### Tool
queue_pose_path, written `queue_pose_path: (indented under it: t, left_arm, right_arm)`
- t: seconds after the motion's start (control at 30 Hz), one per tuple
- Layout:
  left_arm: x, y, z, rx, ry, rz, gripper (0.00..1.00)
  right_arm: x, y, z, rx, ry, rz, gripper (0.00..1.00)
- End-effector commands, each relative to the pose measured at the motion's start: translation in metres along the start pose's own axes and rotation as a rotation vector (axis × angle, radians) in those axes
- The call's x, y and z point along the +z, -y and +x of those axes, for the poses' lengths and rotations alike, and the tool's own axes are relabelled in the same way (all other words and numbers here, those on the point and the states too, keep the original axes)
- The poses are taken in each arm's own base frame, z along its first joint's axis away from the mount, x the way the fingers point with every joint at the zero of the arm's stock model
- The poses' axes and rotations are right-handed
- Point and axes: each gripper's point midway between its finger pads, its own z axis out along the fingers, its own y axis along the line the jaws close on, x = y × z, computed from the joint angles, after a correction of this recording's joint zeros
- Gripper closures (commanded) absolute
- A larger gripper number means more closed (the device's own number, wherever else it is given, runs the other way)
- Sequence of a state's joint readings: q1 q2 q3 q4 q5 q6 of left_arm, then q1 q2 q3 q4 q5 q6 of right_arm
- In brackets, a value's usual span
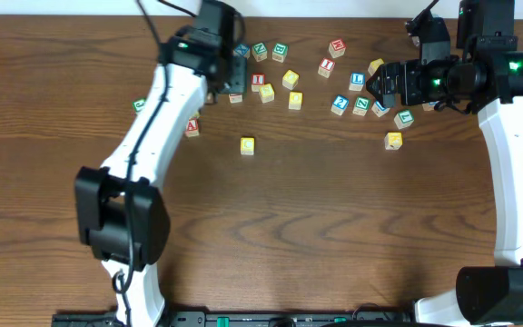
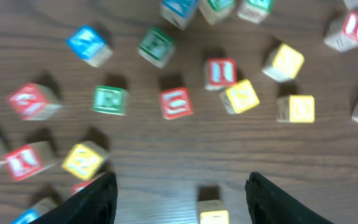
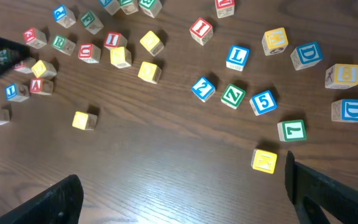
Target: Spell out CORL
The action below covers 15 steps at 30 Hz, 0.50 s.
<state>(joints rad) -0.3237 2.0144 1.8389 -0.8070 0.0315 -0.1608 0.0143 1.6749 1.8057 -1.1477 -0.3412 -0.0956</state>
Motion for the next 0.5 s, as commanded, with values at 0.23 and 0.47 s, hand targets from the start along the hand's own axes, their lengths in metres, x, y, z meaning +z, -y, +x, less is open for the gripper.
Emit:
queue_pose_path:
  t: [0.23,0.47]
  left_arm:
    - [-0.018,0.009,-0.018,-0.009,0.016,-0.008,0.35]
    - [-0.018,0.009,-0.022,-0.027,0.035,-0.019,0.35]
  right_arm:
    - [-0.005,-0.003,-0.007,-0.014,0.021,-0.007,0.01]
    - [-0.005,-0.003,-0.007,-0.014,0.022,-0.006,0.01]
